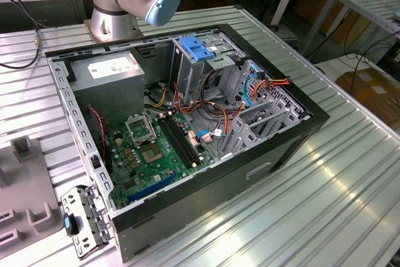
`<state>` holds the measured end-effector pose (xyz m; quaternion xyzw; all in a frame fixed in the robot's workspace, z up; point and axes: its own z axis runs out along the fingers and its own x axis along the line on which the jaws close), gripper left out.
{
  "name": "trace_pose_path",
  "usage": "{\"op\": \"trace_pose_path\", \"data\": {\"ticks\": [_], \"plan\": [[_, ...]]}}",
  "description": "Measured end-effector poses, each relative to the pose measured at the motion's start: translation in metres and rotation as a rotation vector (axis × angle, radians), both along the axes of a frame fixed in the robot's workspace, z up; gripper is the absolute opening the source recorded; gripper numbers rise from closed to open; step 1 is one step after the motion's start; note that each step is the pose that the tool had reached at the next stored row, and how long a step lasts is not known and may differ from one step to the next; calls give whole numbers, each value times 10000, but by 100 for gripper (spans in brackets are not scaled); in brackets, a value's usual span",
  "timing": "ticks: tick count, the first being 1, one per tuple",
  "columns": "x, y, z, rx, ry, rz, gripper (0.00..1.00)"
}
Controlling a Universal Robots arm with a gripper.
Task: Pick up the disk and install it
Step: 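Pick up the disk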
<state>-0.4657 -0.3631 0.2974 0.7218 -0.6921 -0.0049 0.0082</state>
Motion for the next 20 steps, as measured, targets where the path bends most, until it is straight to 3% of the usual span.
{"op": "trace_pose_path", "data": {"ticks": [20], "plan": [[0,0,-3,1,-1,-131,37]]}}
